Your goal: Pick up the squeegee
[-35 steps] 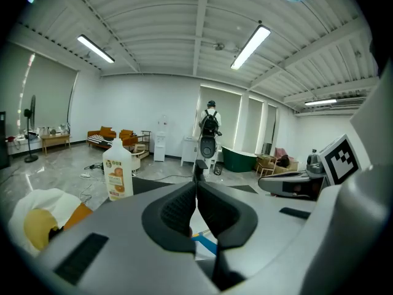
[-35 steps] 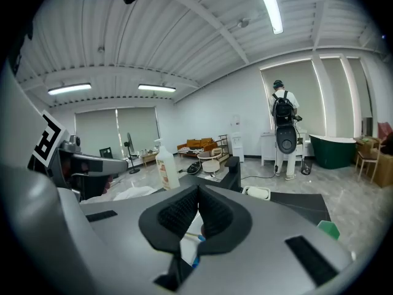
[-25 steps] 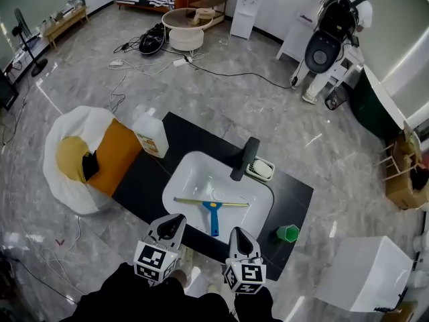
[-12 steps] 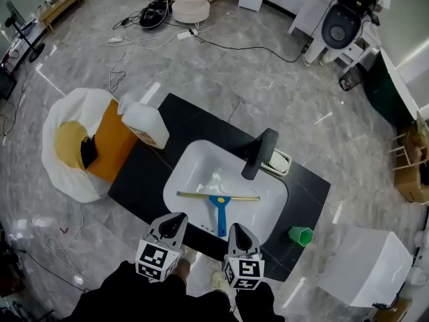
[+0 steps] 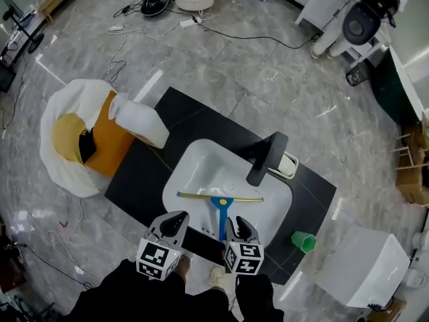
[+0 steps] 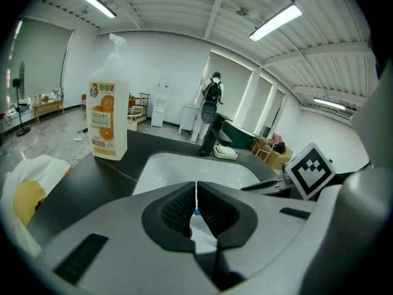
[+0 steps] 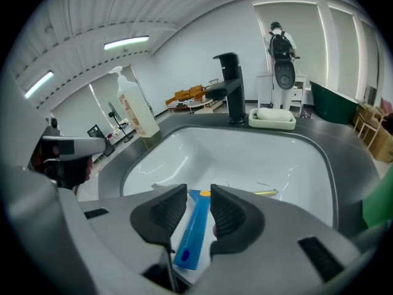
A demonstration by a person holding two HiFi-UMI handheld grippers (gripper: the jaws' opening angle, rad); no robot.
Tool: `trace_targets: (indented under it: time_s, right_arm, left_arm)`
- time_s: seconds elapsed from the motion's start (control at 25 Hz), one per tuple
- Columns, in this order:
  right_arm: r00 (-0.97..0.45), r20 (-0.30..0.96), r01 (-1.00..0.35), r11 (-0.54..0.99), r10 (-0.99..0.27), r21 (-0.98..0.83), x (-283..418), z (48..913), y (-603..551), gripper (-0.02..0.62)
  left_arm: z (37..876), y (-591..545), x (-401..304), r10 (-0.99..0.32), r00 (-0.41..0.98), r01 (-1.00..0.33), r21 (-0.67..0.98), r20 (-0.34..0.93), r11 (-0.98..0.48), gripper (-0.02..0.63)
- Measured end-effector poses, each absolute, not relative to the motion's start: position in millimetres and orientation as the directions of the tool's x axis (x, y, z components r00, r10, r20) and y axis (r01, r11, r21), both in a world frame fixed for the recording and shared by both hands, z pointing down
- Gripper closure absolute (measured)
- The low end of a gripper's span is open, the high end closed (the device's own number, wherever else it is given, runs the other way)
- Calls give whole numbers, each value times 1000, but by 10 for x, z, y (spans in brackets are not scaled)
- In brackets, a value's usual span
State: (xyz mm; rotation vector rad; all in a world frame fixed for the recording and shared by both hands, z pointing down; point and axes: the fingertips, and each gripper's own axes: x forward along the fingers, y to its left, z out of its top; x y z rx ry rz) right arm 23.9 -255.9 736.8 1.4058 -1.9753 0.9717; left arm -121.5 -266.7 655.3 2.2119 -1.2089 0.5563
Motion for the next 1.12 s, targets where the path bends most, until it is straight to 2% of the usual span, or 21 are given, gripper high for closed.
trace_targets:
  time_s: [0.68,1.12]
  right_arm:
    - [-321,865,-946,179,-385,-271,118,8178,-2743,299]
    - [-335,902,-940,157,-273,-302,46,8504,-2688,293]
  left_arm:
    - [6838,-2890,-1266,-606,502,-862,298,617,-410,577]
    - [6986,-2924,-1346,-597,490,-870,310,635,-384,577]
